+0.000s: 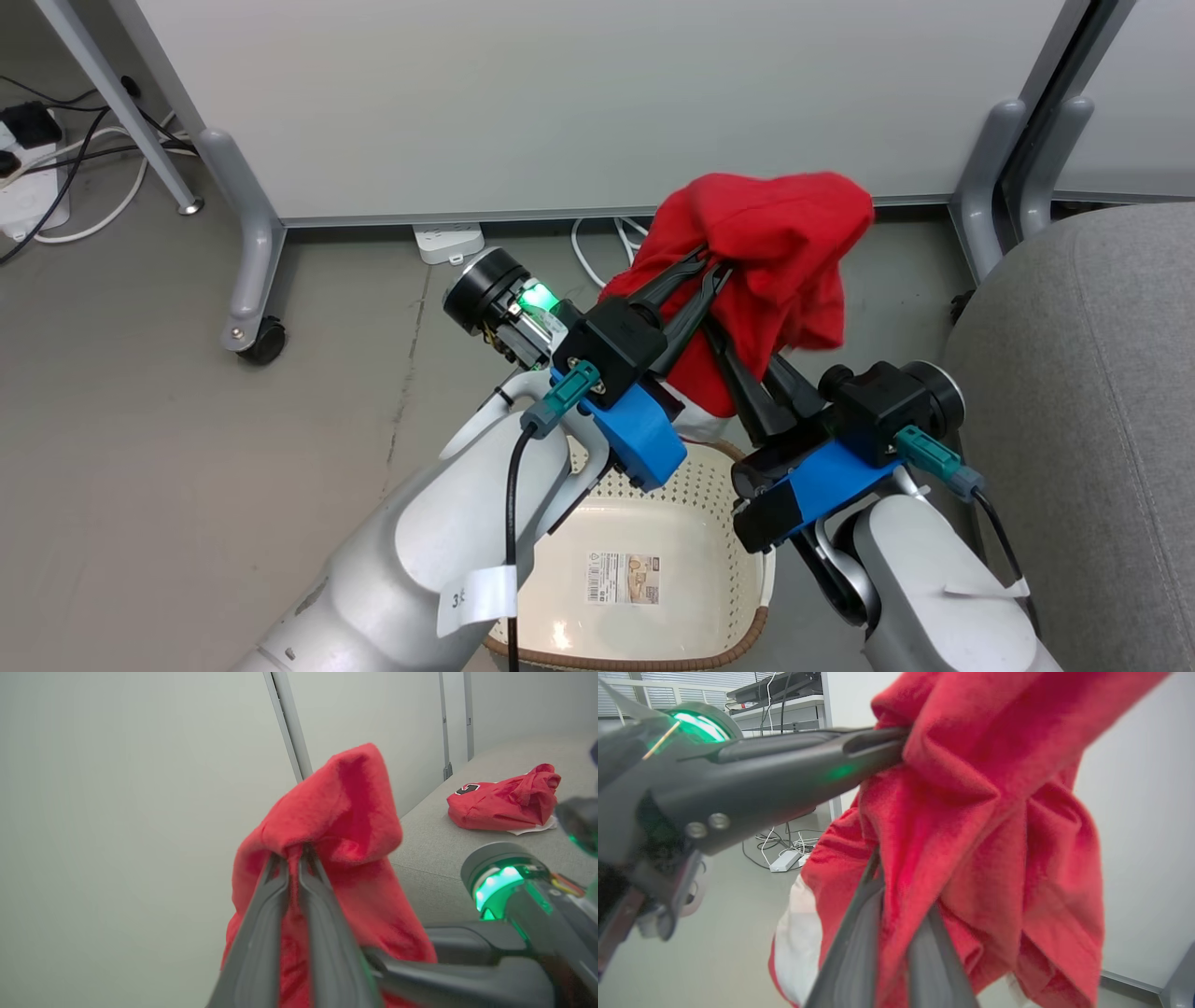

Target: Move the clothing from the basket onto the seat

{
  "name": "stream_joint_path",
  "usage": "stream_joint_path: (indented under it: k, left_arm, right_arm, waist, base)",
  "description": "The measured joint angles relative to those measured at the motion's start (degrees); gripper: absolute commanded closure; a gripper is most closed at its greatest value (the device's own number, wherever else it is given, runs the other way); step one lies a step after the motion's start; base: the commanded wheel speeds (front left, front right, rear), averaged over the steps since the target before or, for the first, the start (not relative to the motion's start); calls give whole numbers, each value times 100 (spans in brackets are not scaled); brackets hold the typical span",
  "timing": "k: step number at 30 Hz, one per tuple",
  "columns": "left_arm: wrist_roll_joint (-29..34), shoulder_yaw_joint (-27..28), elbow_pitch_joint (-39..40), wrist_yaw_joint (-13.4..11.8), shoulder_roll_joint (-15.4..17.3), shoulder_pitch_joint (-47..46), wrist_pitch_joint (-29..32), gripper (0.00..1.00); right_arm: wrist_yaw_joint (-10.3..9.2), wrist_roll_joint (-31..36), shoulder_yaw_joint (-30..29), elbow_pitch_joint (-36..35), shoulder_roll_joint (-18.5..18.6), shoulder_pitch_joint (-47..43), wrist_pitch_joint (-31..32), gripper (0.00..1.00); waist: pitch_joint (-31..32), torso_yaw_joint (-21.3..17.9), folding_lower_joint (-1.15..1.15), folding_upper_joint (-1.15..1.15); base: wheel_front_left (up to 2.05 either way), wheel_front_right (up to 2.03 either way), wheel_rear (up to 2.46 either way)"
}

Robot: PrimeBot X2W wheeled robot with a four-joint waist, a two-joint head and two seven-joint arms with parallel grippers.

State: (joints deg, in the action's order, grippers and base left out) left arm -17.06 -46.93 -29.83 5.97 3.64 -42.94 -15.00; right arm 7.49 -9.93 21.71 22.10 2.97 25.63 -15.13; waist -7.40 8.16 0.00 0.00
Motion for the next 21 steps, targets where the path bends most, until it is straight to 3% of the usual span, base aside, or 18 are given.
stream_joint_path:
  k: [14,15,16,21]
  left_arm:
    - [59,71,-30,23,-26,12,0,100]
    - [60,80,-32,23,-29,14,0,55]
    - [63,93,-32,25,-31,19,0,0]
    - [96,153,-20,29,-38,25,-5,0]
  right_arm:
    - [0,-66,20,23,-2,7,0,100]
    - [0,-67,22,22,-2,7,0,100]
    - [0,-67,22,21,-2,8,0,100]
    - [0,-66,27,18,-2,8,0,100]
  waist:
    - [21,-16,0,0]
    - [20,-18,0,0]
    - [19,-20,0,0]
    - [6,-27,0,0]
  base:
    - [0,0,0]
    - [0,0,0]
    - [0,0,0]
    - [0,0,0]
